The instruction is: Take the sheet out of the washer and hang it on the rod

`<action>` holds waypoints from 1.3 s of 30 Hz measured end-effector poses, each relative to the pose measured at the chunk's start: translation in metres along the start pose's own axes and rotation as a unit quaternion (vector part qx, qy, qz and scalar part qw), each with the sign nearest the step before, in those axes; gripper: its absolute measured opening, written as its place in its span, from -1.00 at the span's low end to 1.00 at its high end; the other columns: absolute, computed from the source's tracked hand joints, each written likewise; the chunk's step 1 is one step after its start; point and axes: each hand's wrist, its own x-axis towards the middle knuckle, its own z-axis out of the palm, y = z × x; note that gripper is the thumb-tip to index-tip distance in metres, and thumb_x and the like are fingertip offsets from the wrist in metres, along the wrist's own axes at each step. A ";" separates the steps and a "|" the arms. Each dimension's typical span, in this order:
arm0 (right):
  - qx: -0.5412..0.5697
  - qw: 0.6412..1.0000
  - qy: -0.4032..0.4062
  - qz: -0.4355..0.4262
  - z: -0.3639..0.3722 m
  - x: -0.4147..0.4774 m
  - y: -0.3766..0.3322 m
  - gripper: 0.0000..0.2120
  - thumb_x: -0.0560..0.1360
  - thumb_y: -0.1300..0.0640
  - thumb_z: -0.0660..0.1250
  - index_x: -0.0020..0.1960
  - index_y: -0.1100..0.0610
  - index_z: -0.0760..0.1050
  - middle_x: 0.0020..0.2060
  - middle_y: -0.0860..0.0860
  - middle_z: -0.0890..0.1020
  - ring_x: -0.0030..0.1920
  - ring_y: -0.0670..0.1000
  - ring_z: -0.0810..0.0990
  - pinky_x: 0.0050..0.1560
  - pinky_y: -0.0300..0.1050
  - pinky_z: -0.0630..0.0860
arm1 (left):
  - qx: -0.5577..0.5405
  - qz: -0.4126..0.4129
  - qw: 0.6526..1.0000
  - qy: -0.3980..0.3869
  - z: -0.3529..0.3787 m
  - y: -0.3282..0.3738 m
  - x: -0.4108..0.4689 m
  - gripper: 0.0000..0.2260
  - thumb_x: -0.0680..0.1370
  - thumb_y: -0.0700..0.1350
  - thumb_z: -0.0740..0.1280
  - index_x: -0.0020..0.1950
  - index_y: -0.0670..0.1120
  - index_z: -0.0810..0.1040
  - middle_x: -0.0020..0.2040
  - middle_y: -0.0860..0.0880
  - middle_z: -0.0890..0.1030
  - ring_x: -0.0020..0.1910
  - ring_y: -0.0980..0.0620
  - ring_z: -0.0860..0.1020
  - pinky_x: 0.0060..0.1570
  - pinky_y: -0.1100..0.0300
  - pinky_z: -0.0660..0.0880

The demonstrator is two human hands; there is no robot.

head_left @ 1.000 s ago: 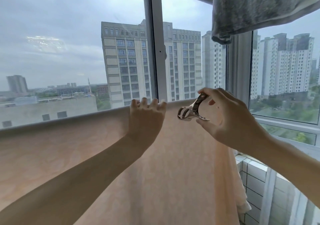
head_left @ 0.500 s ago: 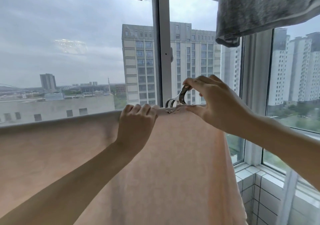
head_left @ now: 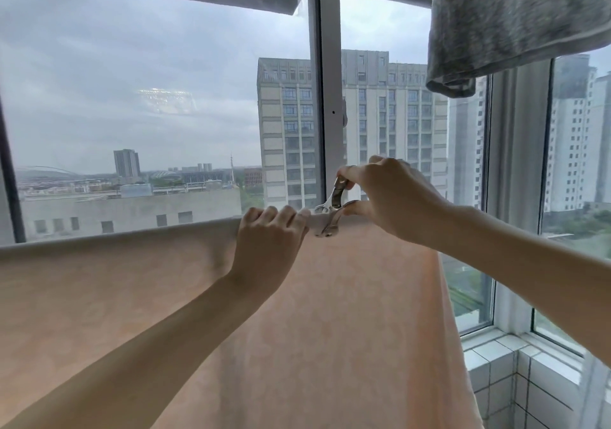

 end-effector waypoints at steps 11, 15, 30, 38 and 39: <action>0.061 0.997 -0.040 -0.018 0.012 0.012 0.002 -0.36 0.51 0.01 0.39 0.49 0.17 0.23 -0.04 0.06 0.59 -0.02 0.11 0.57 0.04 0.04 0.52 | -0.003 -0.003 1.000 -0.030 0.001 -0.006 -0.001 -0.83 0.53 -0.07 0.38 0.07 -0.08 0.65 -0.18 -0.02 0.67 -0.27 -0.07 0.62 -0.19 0.07 0.48; 0.084 0.996 -0.029 -0.013 0.018 0.011 -0.002 -0.35 0.55 0.07 0.34 0.52 0.21 0.13 0.28 0.11 0.50 0.08 0.08 0.55 0.09 -0.10 0.48 | -0.013 0.002 0.999 -0.048 -0.001 -0.008 -0.001 -0.79 0.49 -0.11 0.44 0.11 -0.08 0.64 -0.14 -0.03 0.68 -0.26 -0.07 0.63 -0.17 0.06 0.50; -0.025 0.997 0.044 -0.057 0.014 0.012 -0.076 -0.66 0.56 0.08 0.26 0.31 0.15 0.44 0.22 0.06 0.54 0.28 0.04 0.43 0.34 -0.06 0.36 | -0.100 -0.073 0.983 -0.137 -0.064 -0.085 -0.029 -0.80 0.52 0.05 0.34 0.04 -0.02 0.63 -0.13 0.05 0.65 -0.23 -0.01 0.62 -0.26 0.13 0.52; -0.020 0.996 0.031 -0.086 0.049 0.001 -0.165 -0.58 0.51 0.07 0.31 0.32 0.19 0.44 0.15 0.12 0.58 0.20 0.11 0.52 0.27 0.00 0.45 | -0.057 -0.074 0.987 -0.133 -0.093 -0.149 -0.079 -0.70 0.56 0.02 0.19 0.13 -0.06 0.62 -0.09 0.00 0.65 -0.17 -0.06 0.62 -0.14 0.05 0.54; -0.016 0.996 0.030 -0.084 0.055 0.000 -0.175 -0.57 0.49 0.09 0.32 0.32 0.21 0.45 0.16 0.12 0.57 0.20 0.12 0.52 0.27 0.02 0.46 | -0.051 -0.083 0.986 -0.134 -0.098 -0.158 -0.087 -0.71 0.57 0.01 0.18 0.13 -0.06 0.61 -0.09 0.00 0.65 -0.16 -0.08 0.62 -0.12 0.03 0.53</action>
